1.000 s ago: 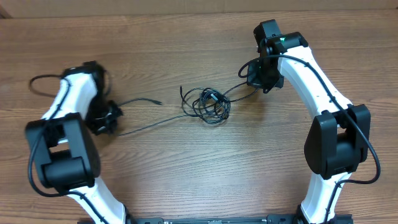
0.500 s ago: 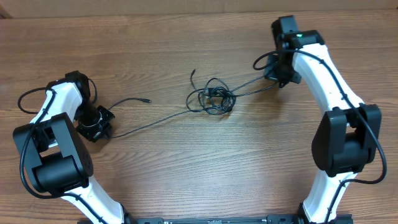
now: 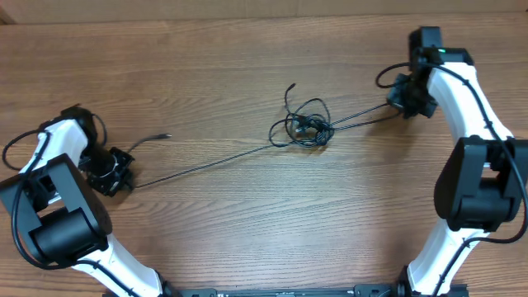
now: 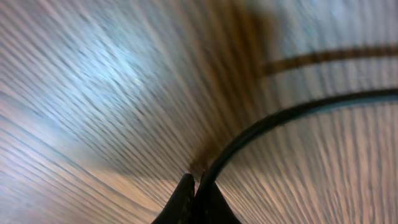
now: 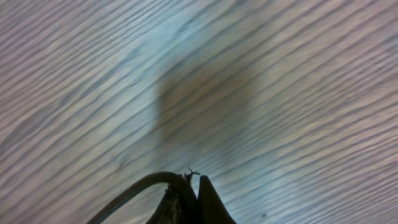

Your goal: Untangle cables

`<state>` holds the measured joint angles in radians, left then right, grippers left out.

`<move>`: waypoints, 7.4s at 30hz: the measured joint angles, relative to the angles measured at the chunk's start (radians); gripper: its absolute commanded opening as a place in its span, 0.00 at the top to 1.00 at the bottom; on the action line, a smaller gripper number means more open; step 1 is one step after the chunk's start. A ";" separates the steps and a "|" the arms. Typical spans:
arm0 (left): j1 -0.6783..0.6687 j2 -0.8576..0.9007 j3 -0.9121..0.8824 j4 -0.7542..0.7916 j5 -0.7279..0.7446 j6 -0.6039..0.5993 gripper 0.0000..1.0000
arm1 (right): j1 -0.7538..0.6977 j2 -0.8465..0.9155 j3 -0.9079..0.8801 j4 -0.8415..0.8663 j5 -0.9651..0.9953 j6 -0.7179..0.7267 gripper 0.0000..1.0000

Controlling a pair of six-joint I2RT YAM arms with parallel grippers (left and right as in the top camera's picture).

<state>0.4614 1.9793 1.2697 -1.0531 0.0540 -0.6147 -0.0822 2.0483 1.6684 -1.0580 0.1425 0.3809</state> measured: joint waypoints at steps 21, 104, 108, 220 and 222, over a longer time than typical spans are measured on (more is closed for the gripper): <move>0.060 -0.079 -0.115 0.312 -0.089 0.020 0.96 | -0.264 0.037 -0.106 0.212 0.009 0.000 0.96; -0.605 0.157 0.166 0.608 0.107 -0.594 0.96 | 0.417 0.092 -0.107 0.156 -0.322 0.165 0.96; -0.605 0.159 0.172 0.583 0.108 -0.558 0.96 | 0.417 0.092 -0.107 0.154 -0.322 0.165 0.96; -0.325 0.203 0.499 -0.507 -0.007 0.177 0.33 | 0.101 0.103 0.274 -0.339 -0.142 0.008 0.00; -0.332 0.203 0.499 -0.525 0.001 0.178 0.32 | 0.099 0.103 0.281 -0.380 -0.155 0.015 0.00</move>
<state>0.1299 2.1822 1.7691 -1.5776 0.0551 -0.4370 0.0170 2.1513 1.9491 -1.4380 -0.0128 0.3958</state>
